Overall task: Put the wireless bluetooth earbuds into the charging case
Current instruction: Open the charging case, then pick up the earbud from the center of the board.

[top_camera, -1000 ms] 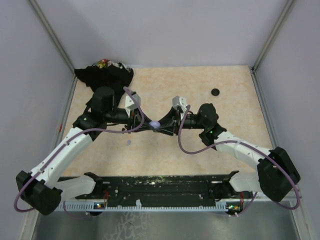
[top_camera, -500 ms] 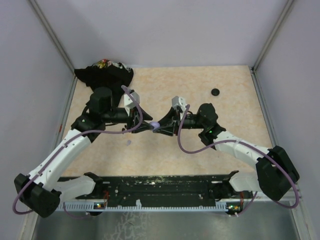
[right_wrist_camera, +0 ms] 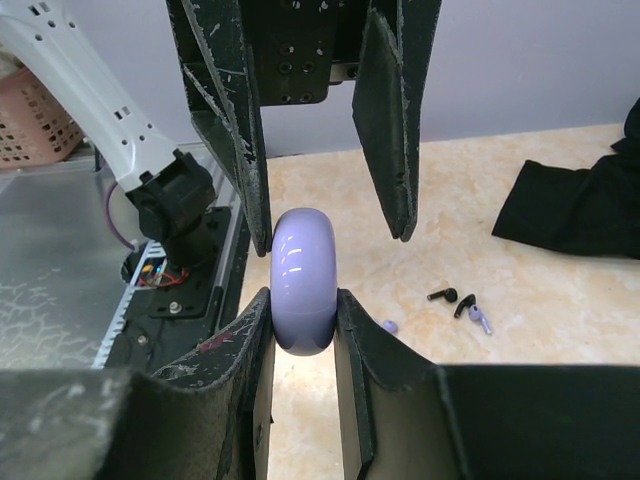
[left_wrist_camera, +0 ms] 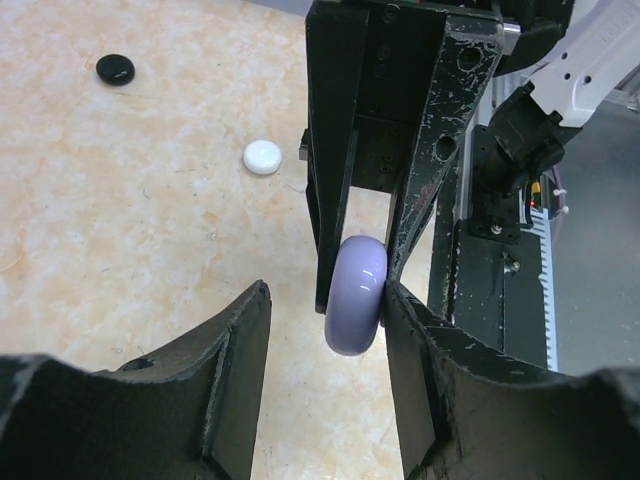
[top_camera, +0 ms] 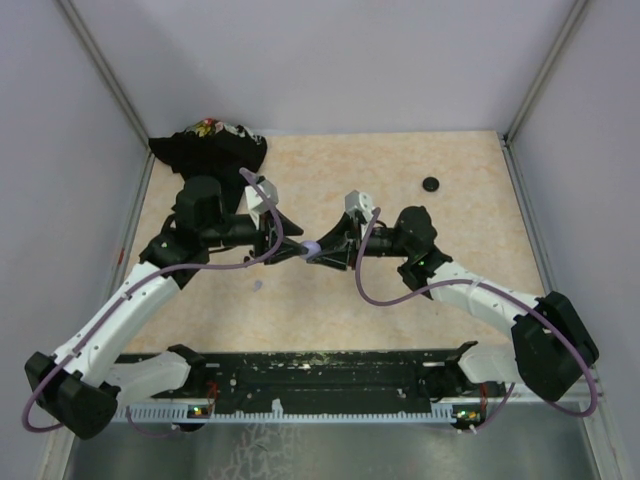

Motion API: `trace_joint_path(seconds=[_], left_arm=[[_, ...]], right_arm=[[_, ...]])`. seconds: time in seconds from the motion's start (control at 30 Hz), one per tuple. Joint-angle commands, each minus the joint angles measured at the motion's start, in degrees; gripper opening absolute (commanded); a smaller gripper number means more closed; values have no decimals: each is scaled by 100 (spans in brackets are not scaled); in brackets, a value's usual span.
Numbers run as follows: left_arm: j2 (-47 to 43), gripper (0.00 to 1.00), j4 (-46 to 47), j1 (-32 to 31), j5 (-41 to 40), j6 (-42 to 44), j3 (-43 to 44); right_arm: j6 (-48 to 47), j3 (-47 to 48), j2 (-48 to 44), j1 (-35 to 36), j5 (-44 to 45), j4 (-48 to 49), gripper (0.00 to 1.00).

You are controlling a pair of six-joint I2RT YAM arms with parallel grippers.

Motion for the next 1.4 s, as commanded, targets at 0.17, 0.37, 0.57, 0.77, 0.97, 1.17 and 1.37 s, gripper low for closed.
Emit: trace_joint_path(seconds=[0.17,0.37,0.57,0.77,0.97,1.17,1.37], left_arm=[[-56,54,264,7,-1089,-292,-76],[-14,53,350,60,-1264,-410,-117],[31,53,376,64,-1249,-482,-126],[-144,54,358,65,-1406,-670,-89],[-408,63,-220,64,-2302,-1204,-34],[-480,63,-1215,60,-3600,-1991,-208],[-312,62,-1899,67,-4581,-2638,-606]], right_arm=[[161,44,-172,3,-315,604,0],[281,25,-128,3,-411,745,0],[356,-1,-106,3,-381,831,0],[39,-105,-176,-57,124,405,0],[-595,-397,-529,-148,1034,-249,0],[-929,-829,-848,-155,1750,-390,0],[-948,-1256,-1076,-155,2198,-129,0]])
